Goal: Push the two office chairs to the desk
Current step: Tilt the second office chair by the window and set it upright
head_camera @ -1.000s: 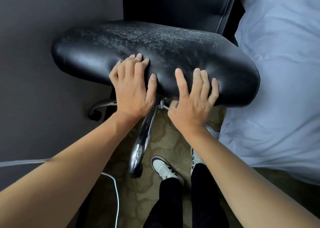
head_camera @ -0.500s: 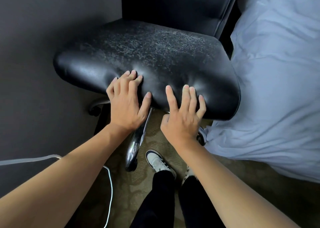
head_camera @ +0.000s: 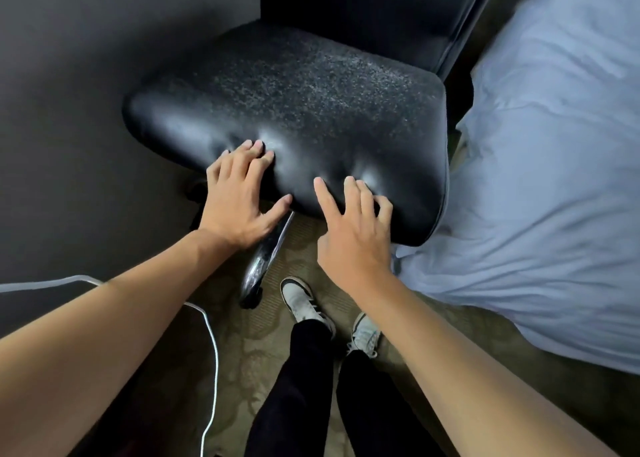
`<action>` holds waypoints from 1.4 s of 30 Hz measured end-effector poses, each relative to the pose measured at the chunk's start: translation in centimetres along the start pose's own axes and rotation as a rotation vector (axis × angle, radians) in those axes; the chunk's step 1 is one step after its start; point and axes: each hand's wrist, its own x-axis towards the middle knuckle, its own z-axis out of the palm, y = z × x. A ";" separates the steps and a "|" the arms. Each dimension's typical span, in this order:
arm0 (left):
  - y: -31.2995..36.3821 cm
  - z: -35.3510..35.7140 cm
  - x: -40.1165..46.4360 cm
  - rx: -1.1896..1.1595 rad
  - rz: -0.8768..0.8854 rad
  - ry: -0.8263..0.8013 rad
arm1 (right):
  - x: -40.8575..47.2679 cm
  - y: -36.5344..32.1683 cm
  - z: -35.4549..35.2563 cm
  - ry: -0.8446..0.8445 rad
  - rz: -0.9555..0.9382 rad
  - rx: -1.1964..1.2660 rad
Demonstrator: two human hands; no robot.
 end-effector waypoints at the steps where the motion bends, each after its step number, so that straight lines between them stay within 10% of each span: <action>1: 0.1 0.0 -0.6 0.001 -0.013 -0.010 | -0.4 -0.1 -0.1 -0.019 -0.020 -0.015; 20: 1.5 -2.4 -15.0 -0.132 -0.246 -0.365 | -11.9 -6.3 1.0 -0.311 0.123 0.346; 42: 6.8 -26.2 -10.0 -0.626 -0.282 0.118 | -7.7 -10.6 -24.4 0.009 0.083 0.429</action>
